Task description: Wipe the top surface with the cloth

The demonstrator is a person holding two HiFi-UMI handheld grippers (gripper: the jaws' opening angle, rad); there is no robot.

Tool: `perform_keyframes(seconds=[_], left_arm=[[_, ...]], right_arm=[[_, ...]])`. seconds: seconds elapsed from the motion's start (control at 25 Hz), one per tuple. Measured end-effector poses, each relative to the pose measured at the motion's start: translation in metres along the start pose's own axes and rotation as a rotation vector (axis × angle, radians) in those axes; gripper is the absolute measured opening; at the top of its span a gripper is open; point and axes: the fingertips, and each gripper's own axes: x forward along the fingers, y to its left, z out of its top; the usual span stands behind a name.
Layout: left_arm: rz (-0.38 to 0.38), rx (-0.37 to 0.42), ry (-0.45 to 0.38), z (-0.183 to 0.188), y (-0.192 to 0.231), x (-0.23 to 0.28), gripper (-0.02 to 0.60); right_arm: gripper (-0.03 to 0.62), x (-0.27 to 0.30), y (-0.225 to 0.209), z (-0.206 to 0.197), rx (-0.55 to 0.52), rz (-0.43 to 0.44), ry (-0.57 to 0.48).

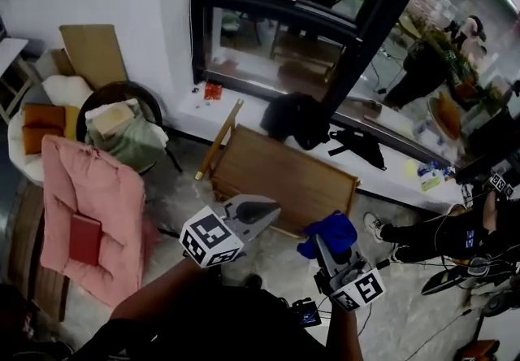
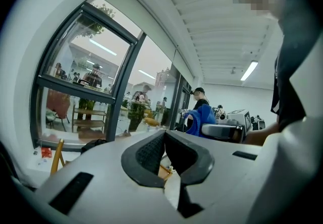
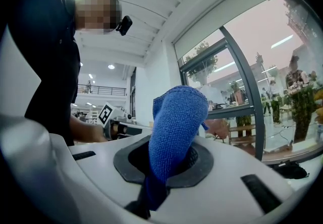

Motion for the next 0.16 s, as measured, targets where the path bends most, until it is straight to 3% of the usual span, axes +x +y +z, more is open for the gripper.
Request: perform_keyframes(seconds=[0.16], left_arm=[[-0.019, 0.009, 0.030, -0.002, 0.007, -0.016, 0.011]], right_arm=[[0.048, 0.019, 0.009, -0.007, 0.030, -0.024, -0.014]])
